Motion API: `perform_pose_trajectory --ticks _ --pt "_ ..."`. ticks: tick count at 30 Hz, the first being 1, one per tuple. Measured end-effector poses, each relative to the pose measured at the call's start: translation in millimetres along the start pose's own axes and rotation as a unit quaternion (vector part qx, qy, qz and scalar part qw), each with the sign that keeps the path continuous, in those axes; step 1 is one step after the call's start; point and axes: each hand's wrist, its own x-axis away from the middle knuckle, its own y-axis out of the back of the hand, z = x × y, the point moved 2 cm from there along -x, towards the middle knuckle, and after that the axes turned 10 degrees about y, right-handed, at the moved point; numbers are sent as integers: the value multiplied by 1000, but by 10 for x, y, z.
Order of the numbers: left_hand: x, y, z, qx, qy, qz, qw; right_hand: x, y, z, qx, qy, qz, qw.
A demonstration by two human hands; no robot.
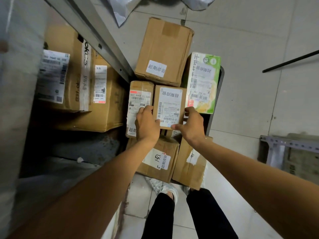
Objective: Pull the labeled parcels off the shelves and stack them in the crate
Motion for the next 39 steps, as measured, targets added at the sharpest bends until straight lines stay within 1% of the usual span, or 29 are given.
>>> perform_pose_trajectory --ticks 4,7,10,14,17,20,23,25,29,31,35,39 --pt "51 97 -12 -12 8 -1 1000 7 3 4 26 -4 -21 999" --pt "161 230 -79 -37 -7 0 999 77 77 68 58 1 -7 998" --pt "299 415 -211 -81 -43 13 996 198 285 239 136 16 48 989" --pt "461 753 -520 -168 -74 59 981 352 757 657 234 33 168 957" --pt "649 1143 -930 -222 -104 76 966 465 1213 1121 271 50 196 941" --pt "946 1627 -1467 -250 -139 63 956 671 1754 1753 323 93 196 921" --pt "1327 2169 -2032 -248 -173 36 952 966 2303 2437 366 146 189 900" --pt "1627 2549 -2396 -251 -202 23 947 1169 2642 2855 387 164 183 889" --pt "2325 3319 -3040 -305 -259 -24 916 1628 3258 3665 435 186 177 863" --pt "2692 3684 -3317 -322 -280 -41 904 1904 3560 4070 453 208 162 852" --pt "3309 4337 -3812 -322 -321 -61 889 2386 4111 4785 482 245 109 834" --pt "3790 4825 -4175 -299 -357 -96 880 2781 4613 5286 473 271 51 837"
